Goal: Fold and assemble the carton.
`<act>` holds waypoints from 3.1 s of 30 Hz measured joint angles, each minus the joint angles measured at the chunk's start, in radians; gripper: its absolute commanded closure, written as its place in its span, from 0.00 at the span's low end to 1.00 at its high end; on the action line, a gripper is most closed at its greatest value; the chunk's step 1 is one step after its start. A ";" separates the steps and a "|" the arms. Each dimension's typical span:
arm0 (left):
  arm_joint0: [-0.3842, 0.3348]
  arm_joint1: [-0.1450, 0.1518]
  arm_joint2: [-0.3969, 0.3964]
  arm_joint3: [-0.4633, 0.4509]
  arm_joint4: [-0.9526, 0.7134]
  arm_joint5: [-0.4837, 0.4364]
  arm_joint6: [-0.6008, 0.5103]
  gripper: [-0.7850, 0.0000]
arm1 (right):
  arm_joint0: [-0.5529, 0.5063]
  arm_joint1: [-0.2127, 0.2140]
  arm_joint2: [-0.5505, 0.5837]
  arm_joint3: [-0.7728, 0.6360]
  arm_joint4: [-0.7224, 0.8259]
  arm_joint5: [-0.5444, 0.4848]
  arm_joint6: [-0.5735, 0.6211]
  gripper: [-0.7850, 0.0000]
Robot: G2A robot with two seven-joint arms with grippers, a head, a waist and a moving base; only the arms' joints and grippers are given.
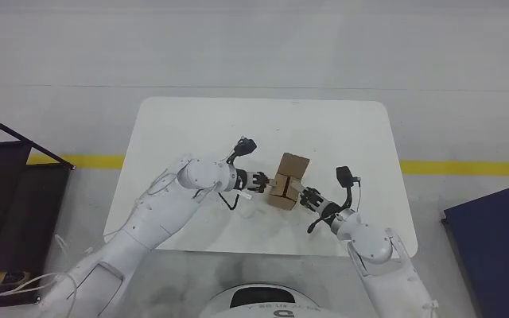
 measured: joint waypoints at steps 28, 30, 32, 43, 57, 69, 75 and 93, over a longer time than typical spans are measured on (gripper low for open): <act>-0.084 -0.063 0.031 0.262 -0.181 0.003 0.189 0.00 | -0.087 0.048 -0.085 -0.102 -0.529 -0.186 0.110 0.09; -0.121 -0.084 0.068 0.302 -0.193 -0.003 0.189 0.00 | -0.087 0.049 -0.121 -0.126 -0.658 -0.129 0.094 0.11; -0.150 -0.103 0.096 0.334 -0.208 -0.009 0.190 0.00 | -0.084 0.047 -0.158 -0.133 -0.761 -0.078 0.083 0.12; -0.263 -0.173 0.179 0.493 -0.249 -0.058 0.113 0.00 | 0.020 0.020 -0.274 -0.022 -0.916 0.147 0.027 0.42; -0.257 -0.160 0.154 0.495 -0.186 -0.160 0.028 0.00 | 0.058 0.010 -0.193 0.046 -0.862 0.285 -0.072 0.37; -0.231 -0.140 0.145 0.387 -0.088 -0.109 -0.031 0.06 | 0.127 -0.010 -0.200 0.125 -0.738 0.273 -0.129 0.37; -0.235 -0.120 0.136 0.354 -0.021 -0.066 -0.137 0.29 | 0.159 -0.016 -0.214 0.150 -0.718 0.241 -0.119 0.35; -0.161 -0.060 0.060 0.229 0.105 0.015 -0.205 0.56 | 0.190 -0.018 -0.178 0.107 -0.660 0.187 -0.087 0.33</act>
